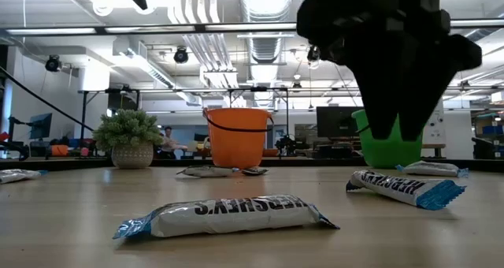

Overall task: Sort candy
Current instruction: Put the white chocolate into the orange bucket

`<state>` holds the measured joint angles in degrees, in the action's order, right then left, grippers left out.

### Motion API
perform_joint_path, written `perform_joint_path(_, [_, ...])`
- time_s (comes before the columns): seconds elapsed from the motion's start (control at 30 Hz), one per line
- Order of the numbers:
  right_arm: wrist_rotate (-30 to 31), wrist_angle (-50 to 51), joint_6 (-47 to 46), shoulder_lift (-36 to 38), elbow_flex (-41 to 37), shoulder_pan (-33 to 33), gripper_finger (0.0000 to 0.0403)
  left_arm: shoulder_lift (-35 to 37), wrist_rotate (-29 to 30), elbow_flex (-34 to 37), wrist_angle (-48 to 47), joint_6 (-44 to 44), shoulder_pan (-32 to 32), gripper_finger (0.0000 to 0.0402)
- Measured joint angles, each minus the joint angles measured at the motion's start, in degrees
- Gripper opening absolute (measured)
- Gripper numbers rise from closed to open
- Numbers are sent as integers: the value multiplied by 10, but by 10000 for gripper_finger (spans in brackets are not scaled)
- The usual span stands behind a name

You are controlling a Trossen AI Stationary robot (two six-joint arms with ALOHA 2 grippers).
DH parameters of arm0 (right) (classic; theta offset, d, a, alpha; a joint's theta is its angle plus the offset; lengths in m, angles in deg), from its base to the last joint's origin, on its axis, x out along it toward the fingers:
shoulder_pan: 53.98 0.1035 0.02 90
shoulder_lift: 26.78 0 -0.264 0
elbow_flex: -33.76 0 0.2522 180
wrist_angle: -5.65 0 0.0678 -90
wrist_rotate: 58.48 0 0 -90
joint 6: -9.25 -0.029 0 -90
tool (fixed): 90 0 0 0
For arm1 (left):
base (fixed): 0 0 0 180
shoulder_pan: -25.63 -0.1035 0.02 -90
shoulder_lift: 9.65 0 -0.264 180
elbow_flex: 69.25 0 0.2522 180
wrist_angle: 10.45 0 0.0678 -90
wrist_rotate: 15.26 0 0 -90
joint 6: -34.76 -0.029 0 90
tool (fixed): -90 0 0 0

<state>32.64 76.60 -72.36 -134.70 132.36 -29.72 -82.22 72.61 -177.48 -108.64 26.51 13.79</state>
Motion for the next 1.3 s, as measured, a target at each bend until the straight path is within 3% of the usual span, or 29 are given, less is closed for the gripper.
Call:
perform_joint_path(0.6, [1,-174,-23,0,-99,6,194,0,0,0,4,24,0,190])
perform_joint_path(0.83, [1,-174,-13,0,-115,6,186,0,0,0,5,29,0,190])
perform_joint_path(1.0, [1,-193,-24,3,-143,6,139,0,0,0,6,32,0,190])
perform_joint_path(1.2, [1,-195,2,4,-141,6,31,-1,0,0,7,33,0,190])
perform_joint_path(1.3, [0,-196,11,4,-139,6,19,-1,0,0,7,31,0,190])
